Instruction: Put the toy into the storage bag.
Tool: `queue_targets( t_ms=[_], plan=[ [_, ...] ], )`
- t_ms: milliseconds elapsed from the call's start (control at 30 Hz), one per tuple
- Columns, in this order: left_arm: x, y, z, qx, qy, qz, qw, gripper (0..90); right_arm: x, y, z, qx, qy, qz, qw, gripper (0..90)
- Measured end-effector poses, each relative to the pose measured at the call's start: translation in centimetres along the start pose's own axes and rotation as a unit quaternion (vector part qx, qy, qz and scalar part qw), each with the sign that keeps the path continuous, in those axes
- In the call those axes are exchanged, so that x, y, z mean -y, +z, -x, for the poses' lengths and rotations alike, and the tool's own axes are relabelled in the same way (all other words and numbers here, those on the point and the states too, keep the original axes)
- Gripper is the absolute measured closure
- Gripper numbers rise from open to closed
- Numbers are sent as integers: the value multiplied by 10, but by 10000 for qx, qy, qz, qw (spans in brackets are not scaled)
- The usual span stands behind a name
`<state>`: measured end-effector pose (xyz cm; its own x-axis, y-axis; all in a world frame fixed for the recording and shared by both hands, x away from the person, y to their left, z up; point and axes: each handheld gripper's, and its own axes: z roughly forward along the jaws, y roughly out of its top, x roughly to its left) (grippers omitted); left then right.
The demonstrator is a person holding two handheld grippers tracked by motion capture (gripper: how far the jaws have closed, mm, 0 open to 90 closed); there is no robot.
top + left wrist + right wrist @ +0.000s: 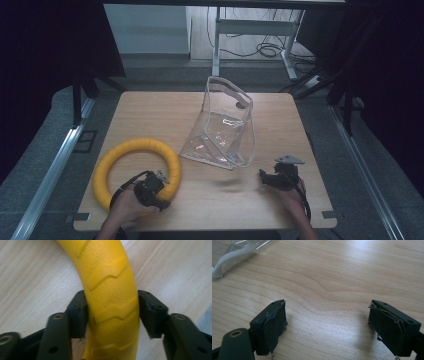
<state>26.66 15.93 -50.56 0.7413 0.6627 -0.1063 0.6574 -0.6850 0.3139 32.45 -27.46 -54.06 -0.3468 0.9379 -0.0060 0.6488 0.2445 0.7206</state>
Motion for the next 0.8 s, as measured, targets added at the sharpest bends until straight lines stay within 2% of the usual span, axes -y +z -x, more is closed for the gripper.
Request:
queue_targets(
  t_ms=[133,267,367,433,500,600,633,667,733,767,800],
  plan=[
    [0,0,1,-17,-2,6,10000,492,0,0,0,0,0,0,10000,153],
    [1,0,0,17,-96,62,9999,499,0,0,0,0,0,0,10000,153],
    [1,-3,-3,86,-173,222,9996,501,0,0,0,0,1,1,10000,153],
    [1,-7,-4,126,-249,449,9986,501,0,0,0,0,0,1,10000,153],
    [3,-13,-6,195,-333,697,9968,502,0,0,0,7,-2,-7,10000,153],
    [7,-22,-11,354,-472,1064,9926,502,0,0,0,5,1,-8,10000,153],
    [7,-22,-11,354,-472,1064,9926,503,0,0,0,5,1,-8,10000,153],
    [10,-29,-14,436,-524,1291,9893,502,0,0,0,5,0,-9,10000,153],
    [12,-34,-15,459,-566,1458,9866,503,0,0,0,5,-1,-8,10000,153],
    [12,-34,-15,459,-566,1458,9866,503,0,0,0,5,-1,-8,10000,153],
    [14,-41,-16,445,-573,1623,9841,503,0,0,0,5,0,-7,10000,153]
  ],
)
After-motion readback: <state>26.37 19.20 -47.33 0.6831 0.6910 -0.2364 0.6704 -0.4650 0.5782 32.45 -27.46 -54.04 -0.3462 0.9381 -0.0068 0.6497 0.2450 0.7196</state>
